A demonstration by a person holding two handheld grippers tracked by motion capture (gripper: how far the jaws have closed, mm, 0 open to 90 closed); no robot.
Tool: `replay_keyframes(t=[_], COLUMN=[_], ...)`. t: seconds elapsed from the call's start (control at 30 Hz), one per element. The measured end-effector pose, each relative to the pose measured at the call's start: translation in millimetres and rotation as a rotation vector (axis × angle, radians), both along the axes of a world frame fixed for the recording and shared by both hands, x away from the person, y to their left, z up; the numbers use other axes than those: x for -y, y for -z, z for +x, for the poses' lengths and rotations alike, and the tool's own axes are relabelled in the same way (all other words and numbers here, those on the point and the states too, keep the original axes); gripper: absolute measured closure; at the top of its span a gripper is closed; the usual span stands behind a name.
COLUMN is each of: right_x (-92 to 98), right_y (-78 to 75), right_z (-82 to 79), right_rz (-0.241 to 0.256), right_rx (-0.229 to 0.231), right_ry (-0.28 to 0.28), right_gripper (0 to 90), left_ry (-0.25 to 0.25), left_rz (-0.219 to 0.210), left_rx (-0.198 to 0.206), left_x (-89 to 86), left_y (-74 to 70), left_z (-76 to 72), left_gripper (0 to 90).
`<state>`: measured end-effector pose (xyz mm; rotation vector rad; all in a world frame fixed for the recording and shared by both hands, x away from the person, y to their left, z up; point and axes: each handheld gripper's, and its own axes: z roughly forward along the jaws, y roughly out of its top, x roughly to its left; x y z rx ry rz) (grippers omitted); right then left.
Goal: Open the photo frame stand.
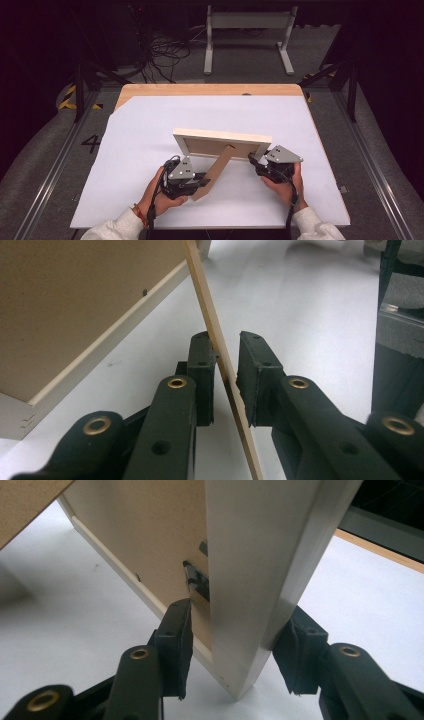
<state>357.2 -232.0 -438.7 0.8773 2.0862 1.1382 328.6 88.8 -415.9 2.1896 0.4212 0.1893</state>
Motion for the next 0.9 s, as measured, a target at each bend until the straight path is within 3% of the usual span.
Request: replay_keyframes(t=[0.37, 0.9], right_x=[0.8, 4.2], right_y=[2.3, -1.4], right_z=[1.0, -3.3], right_rz=[0.019, 0.046], right_rx=[-0.001, 0.027], right_ry=[0.023, 0.056], right_gripper=[51.2, 51.7], left_ry=[0.013, 0.019], left_rz=[0.024, 0.005], left_rx=[-0.011, -0.017], left_x=[5.0, 9.4], left_y=[5.3, 5.7], left_z=[-4.2, -8.2], left_gripper=[73.7, 70.3])
